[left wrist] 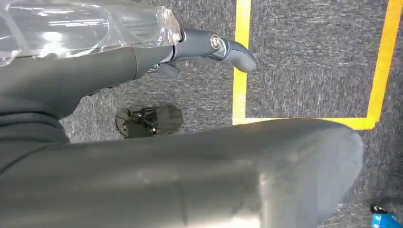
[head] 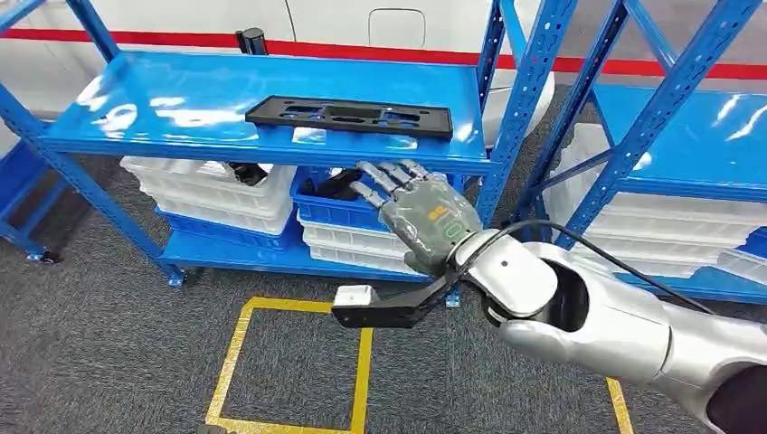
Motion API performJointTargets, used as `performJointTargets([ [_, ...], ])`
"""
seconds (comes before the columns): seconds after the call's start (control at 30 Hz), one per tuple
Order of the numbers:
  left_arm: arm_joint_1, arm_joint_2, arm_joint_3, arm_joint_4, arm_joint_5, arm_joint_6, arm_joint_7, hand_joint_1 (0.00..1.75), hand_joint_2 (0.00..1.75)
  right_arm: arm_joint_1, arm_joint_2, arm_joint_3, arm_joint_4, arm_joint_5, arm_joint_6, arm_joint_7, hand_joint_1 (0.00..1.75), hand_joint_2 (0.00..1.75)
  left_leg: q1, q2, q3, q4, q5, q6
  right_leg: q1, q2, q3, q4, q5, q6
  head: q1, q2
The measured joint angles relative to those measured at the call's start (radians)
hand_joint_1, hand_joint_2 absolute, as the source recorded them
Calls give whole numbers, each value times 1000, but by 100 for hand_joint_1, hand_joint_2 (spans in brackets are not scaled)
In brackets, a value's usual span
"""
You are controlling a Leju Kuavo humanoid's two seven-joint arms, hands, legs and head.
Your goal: Take the parts from the cabinet and place them on the table.
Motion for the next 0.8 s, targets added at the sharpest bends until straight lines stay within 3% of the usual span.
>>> performJointTargets([
  [0.67,0,0,0,1,10,-16,3,0,0,23,3,-13,27,57,-20,14,0,175,0,0,0,0,0,0,0,0,0,0,0,0,0,0],
  [0.8,0,2,0,5,11,-21,5,0,0,26,5,-18,28,61,-19,14,0,175,-6,1,-7,11,-2,9,-10,0,-2,-7,7,12,-1,0],
])
